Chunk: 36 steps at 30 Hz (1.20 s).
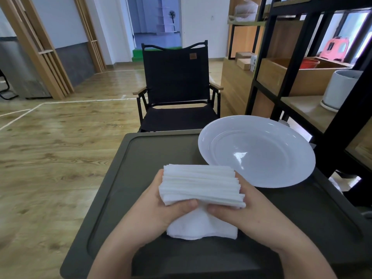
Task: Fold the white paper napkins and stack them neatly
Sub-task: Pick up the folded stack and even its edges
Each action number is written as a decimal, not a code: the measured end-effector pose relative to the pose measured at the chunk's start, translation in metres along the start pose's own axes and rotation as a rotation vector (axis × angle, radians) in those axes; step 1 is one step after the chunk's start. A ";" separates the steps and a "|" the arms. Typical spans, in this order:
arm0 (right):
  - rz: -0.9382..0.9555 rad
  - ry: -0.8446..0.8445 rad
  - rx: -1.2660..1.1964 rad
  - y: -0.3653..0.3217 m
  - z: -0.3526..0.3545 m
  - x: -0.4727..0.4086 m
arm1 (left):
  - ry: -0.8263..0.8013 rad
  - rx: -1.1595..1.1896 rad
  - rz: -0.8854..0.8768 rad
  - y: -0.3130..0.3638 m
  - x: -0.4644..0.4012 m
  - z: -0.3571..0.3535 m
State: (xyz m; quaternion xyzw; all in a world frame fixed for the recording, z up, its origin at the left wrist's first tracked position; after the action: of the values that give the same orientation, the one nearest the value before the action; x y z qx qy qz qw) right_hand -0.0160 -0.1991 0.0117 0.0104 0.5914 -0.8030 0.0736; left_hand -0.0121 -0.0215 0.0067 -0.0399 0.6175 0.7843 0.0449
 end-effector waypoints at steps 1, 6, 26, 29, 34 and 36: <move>-0.001 0.029 -0.029 -0.001 0.002 0.000 | 0.023 0.035 -0.014 0.002 0.000 -0.001; 0.013 0.161 -0.135 -0.009 0.009 0.001 | 0.193 0.087 -0.101 0.022 0.002 -0.013; -0.453 0.592 -0.005 -0.015 0.102 -0.044 | 0.084 0.015 0.351 0.063 -0.082 -0.064; -0.490 0.610 0.050 -0.010 0.118 -0.062 | 0.067 0.049 0.452 0.055 -0.107 -0.082; -0.527 0.597 0.155 0.015 0.130 -0.084 | 0.063 0.050 0.561 0.041 -0.134 -0.105; -0.534 0.603 0.184 0.024 0.133 -0.090 | 0.075 0.031 0.577 0.038 -0.141 -0.113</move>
State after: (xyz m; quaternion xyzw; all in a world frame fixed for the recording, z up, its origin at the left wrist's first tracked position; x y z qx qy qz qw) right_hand 0.0853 -0.3227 0.0379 0.0979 0.4942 -0.8043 -0.3151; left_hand 0.1241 -0.1431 0.0340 0.1091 0.6165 0.7531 -0.2023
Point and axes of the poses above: each hand's wrist, its own x-axis away from the middle knuckle, its own z-axis out of the back of the hand, y = z × x, the point moved 6 cm from there along -x, towards the middle knuckle, and after that the axes turned 14 degrees about y, right-handed, at the moved point
